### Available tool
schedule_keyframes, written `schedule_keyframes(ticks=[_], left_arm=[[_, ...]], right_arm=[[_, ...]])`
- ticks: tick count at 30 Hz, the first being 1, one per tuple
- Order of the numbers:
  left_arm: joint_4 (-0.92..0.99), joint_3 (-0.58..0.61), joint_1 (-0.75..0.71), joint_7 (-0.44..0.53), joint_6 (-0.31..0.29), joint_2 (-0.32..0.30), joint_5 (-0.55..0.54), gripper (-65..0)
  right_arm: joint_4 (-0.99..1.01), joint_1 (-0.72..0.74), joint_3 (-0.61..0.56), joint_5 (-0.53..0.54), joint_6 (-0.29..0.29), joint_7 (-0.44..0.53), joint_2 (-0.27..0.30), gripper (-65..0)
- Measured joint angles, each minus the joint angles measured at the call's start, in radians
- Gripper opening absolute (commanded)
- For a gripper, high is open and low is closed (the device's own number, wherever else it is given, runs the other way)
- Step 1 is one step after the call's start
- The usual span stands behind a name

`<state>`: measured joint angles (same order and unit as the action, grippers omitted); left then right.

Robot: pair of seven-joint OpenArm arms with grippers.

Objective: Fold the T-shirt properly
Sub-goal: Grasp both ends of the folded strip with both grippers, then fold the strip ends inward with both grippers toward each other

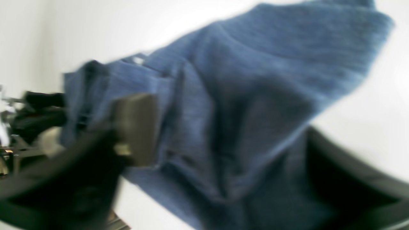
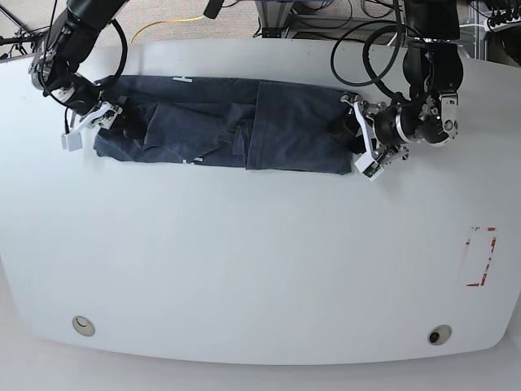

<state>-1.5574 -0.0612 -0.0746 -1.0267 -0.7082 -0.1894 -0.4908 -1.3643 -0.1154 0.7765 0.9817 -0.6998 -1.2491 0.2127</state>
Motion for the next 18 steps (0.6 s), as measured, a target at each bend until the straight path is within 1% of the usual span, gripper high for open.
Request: schedule_keyframes(ticks=[1, 2, 3, 5, 8, 13, 17, 18], left_arm=[[0.000, 0.000, 0.000, 0.000, 0.000, 0.000, 0.000, -31.9], [0.000, 0.000, 0.000, -0.001, 0.000, 0.000, 0.000, -31.9], [0.000, 0.000, 0.000, 0.000, 0.000, 0.000, 0.001, -31.9], [0.003, 0.000, 0.001, 0.000, 0.000, 0.000, 0.000, -31.9], [0.003, 0.000, 0.003, 0.000, 0.000, 0.000, 0.000, -31.9], [0.004, 0.000, 0.005, -0.001, 0.000, 0.001, 0.003, -31.9], [0.003, 0.003, 0.006, -0.001, 0.000, 0.003, 0.002, -31.9], [0.003, 0.004, 0.011, -0.003, 0.000, 0.011, 0.003, -31.9]], right_arm=[[0.003, 0.001, 0.000, -0.023, 0.000, 0.014, -0.002, -51.7], [0.006, 0.003, 0.001, -0.050, 0.002, 0.026, -0.004, -59.3], [0.006, 0.010, 0.001, -0.087, 0.003, 0.028, -0.009, -65.0], [0.006, 0.026, 0.005, -0.137, 0.004, 0.027, -0.021, -65.0], [0.004, 0.037, 0.003, -0.180, 0.003, 0.037, -0.027, -65.0], [-0.064, 0.009, 0.003, -0.212, 0.003, 0.029, -0.031, -65.0], [-0.176, -0.014, 0.000, -0.224, 0.004, 0.007, -0.033, -65.0], [-0.213, -0.015, 0.000, -0.220, 0.013, 0.007, -0.032, -65.0]])
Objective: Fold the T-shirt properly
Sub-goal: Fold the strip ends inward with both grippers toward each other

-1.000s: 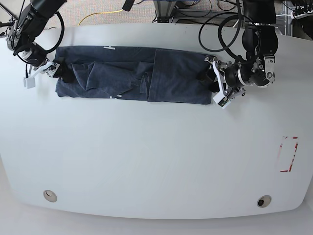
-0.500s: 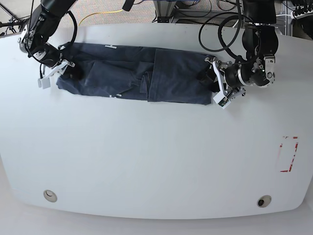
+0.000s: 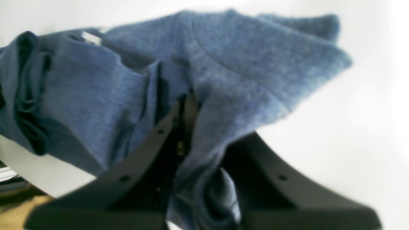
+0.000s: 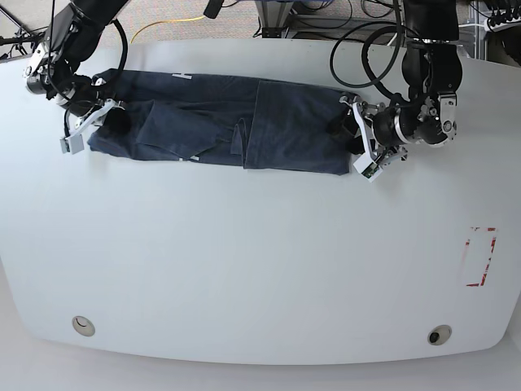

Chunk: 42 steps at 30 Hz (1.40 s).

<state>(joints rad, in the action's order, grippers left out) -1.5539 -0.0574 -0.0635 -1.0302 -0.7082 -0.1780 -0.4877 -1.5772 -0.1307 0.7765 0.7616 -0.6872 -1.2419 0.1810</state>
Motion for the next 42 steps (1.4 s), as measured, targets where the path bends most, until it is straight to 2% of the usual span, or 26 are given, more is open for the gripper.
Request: schedule_keyframes(ticks=[3, 7, 12, 16, 22, 27, 35, 39, 42], left_arm=[[0.007, -0.001, 0.026, -0.016, 0.000, 0.040, 0.021, -31.9], [0.026, 0.004, 0.044, -0.027, 0.004, 0.076, 0.034, -31.9], [0.115, -0.005, 0.105, -0.012, 0.000, 0.133, 0.013, -31.9], [0.194, -0.002, 0.137, 0.019, 0.086, 0.183, -0.005, -31.8], [0.270, -0.005, 0.172, 0.026, 0.110, 0.258, -0.005, -31.8], [0.292, -0.005, 0.169, 0.029, 0.109, 0.294, -0.019, -31.8], [0.292, -0.003, 0.166, 0.037, 0.106, 0.302, 0.013, -31.8], [0.290, -0.003, 0.166, 0.037, 0.106, 0.301, 0.016, -31.8], [0.290, -0.003, 0.166, 0.037, 0.106, 0.301, 0.016, -31.8]], right_arm=[[-0.102, 0.011, -0.005, 0.000, 0.032, -0.005, 0.005, -65.0], [-0.213, 0.016, -0.010, 0.004, 0.034, -0.055, 0.022, -65.0], [-0.335, 0.029, -0.113, -0.008, 0.037, -0.055, 0.047, -65.0], [-0.403, 0.033, -0.193, 0.013, 0.035, -0.046, 0.035, -65.0], [-0.401, 0.043, -0.303, 0.001, 0.035, -0.063, -0.025, -65.0], [-0.401, 0.066, -0.320, -0.002, 0.036, -0.052, -0.106, -65.0], [-0.392, 0.125, -0.323, -0.060, 0.036, -0.046, -0.204, -65.0], [-0.392, 0.119, -0.335, -0.086, 0.036, -0.053, -0.214, -65.0], [-0.392, 0.119, -0.391, -0.106, 0.036, -0.053, -0.222, -65.0]])
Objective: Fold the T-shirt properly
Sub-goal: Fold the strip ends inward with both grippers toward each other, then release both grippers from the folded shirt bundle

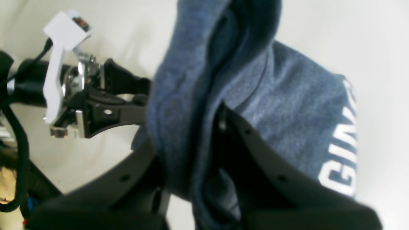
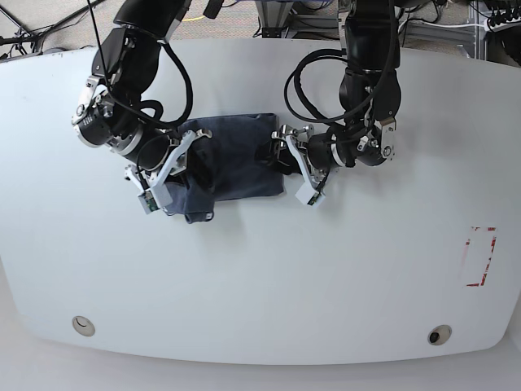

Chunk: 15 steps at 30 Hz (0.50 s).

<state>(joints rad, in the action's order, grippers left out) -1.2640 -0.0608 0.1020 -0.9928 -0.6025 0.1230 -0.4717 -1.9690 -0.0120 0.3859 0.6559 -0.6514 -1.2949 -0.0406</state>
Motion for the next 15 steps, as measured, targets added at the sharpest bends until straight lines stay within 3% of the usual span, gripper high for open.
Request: schedule_keyframes(ticks=[6, 15], left_arm=[[-0.001, 0.002, -0.008, 0.006, 0.000, -0.001, -0.002, -31.8], [-0.006, 0.002, -0.016, 0.018, 0.000, -0.001, -0.004, -31.8]], right_arm=[[0.000, -0.014, -0.080, 0.010, 0.000, 0.067, -0.023, -64.4], [0.119, 0.000, -0.084, 0.013, 0.000, 0.092, -0.042, -61.7]])
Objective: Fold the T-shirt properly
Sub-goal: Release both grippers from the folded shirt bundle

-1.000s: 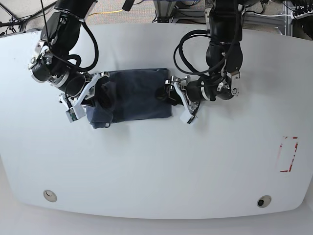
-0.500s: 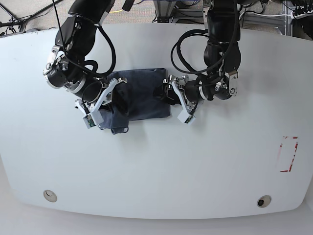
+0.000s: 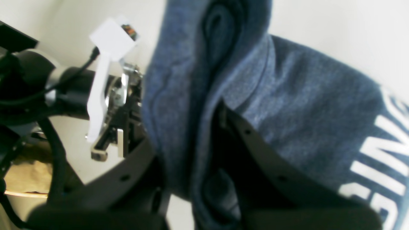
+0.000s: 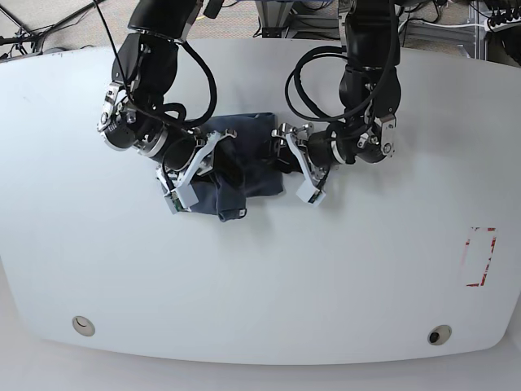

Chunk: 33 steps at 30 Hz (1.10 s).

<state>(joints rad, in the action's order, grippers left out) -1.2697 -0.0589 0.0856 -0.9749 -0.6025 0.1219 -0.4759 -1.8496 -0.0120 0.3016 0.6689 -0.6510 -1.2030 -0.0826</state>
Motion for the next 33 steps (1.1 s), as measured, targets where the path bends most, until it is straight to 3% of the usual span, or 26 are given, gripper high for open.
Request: schedule_keyframes(ticks=[3, 8, 9, 19, 29, 30, 33], left_arm=[[0.000, -0.001, 0.000, -0.001, 0.000, 0.000, 0.000, -31.8], [0.000, -0.001, 0.000, 0.000, 0.000, 0.000, -0.001, -31.8], [0.000, -0.001, 0.000, 0.000, -0.001, 0.000, -0.001, -31.8], [-0.014, -0.004, -0.002, -0.016, -0.011, 0.000, -0.014, -31.8], [-0.182, -0.017, -0.029, -0.204, -0.090, -0.093, -0.092, -31.8], [-0.200, -0.035, -0.030, -0.210, -0.091, -0.113, -0.124, -31.8], [-0.227, -0.108, -0.027, -0.214, -0.091, -0.172, -0.153, -31.8]], right_arm=[[0.063, 0.003, 0.000, -0.010, 0.000, 0.000, 0.002, -45.3], [0.071, -0.005, 0.000, 0.002, 0.003, 0.050, 0.005, -1.7], [0.068, -0.007, -0.001, 0.005, 0.003, 0.050, 0.004, 0.0], [-0.116, -0.064, -0.001, 0.011, -0.003, 0.051, 0.003, 0.0], [-0.119, -0.099, -0.001, 0.009, -0.004, 0.049, 0.074, 0.0], [-0.118, -0.106, -0.002, 0.008, -0.004, 0.046, 0.079, -1.0], [-0.119, -0.125, -0.002, 0.008, -0.018, 0.049, 0.084, -14.6]])
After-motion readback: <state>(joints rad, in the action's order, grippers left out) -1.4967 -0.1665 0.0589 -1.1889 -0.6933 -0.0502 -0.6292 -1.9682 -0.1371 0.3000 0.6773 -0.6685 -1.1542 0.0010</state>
